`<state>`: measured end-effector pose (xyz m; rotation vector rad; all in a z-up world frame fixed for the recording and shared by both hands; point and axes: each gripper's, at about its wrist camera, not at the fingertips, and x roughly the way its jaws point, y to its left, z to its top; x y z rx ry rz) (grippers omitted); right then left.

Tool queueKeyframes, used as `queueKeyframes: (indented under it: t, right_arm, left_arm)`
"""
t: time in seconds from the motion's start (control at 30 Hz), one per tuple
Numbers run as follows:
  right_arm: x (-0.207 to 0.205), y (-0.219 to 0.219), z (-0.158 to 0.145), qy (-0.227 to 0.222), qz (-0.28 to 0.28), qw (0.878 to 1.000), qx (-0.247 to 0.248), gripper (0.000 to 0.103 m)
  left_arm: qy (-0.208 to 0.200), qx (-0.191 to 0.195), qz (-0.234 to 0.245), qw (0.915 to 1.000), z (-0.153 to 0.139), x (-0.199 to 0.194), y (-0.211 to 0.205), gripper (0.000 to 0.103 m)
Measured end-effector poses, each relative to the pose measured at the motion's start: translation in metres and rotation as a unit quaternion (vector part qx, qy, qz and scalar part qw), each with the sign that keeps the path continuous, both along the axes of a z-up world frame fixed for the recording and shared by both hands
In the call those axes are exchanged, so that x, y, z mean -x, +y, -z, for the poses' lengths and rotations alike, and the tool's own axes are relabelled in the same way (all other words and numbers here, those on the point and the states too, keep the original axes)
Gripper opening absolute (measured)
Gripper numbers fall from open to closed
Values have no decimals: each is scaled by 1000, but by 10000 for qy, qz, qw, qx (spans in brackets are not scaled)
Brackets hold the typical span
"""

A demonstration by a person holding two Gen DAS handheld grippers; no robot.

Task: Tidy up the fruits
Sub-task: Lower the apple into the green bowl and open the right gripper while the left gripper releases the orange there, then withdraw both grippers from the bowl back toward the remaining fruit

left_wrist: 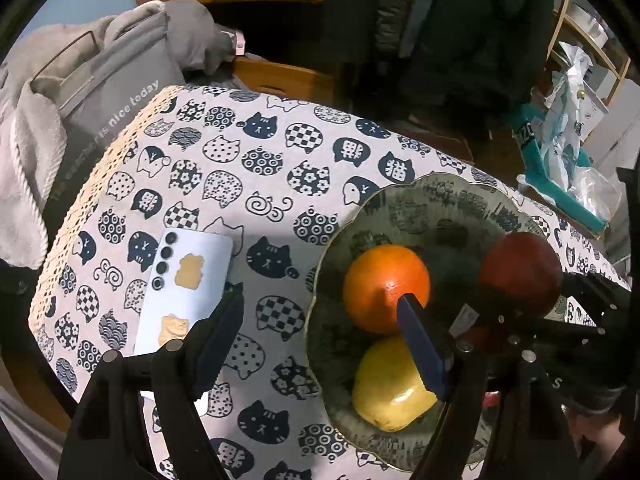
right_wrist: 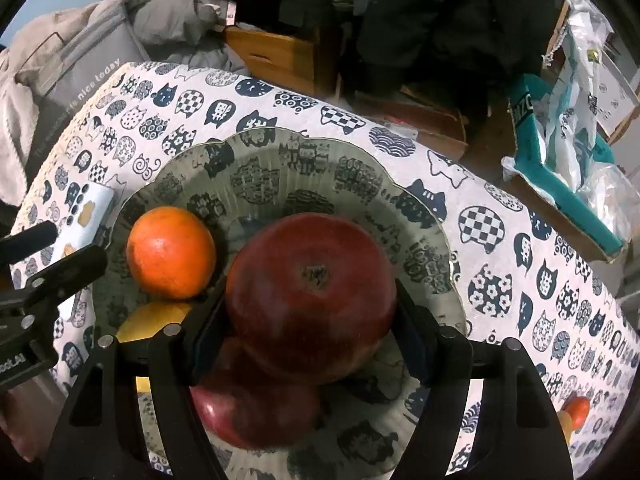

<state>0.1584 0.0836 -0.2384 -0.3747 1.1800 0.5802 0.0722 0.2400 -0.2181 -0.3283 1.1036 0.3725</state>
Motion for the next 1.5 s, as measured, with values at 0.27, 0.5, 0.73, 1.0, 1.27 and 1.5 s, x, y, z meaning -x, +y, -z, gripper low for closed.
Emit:
queueKeyframes:
  t: [0.27,0.5,0.73,1.0,1.27,1.5]
  right_arm:
    - [0,5,10,167,-21,9996,225,75]
    - [5,7,2,-66,-129,9996,239,81]
    - [3,-1,-26,-326,13,9995,-29,81]
    - [7,-25,-72,-755,173,9964,-353,81]
    - [21,-55,-117,-1212,352,9902,-594,81]
    - [39,-85,-158,-1591,502,9829,-776,81]
  left_arm:
    - [-22,33,-28,10000,-4,3,2,80]
    - [-60,28,-24,10000,-10,6,0,80]
    - [-166,21,-25,9999,-24,13,-2,80]
    - [-404,18,122,9991,-48,19,-17,80]
    - [-641,-49,371,9972,-72,25,-38,80]
    - [-957,-117,525,9940,-101,35,-53,81]
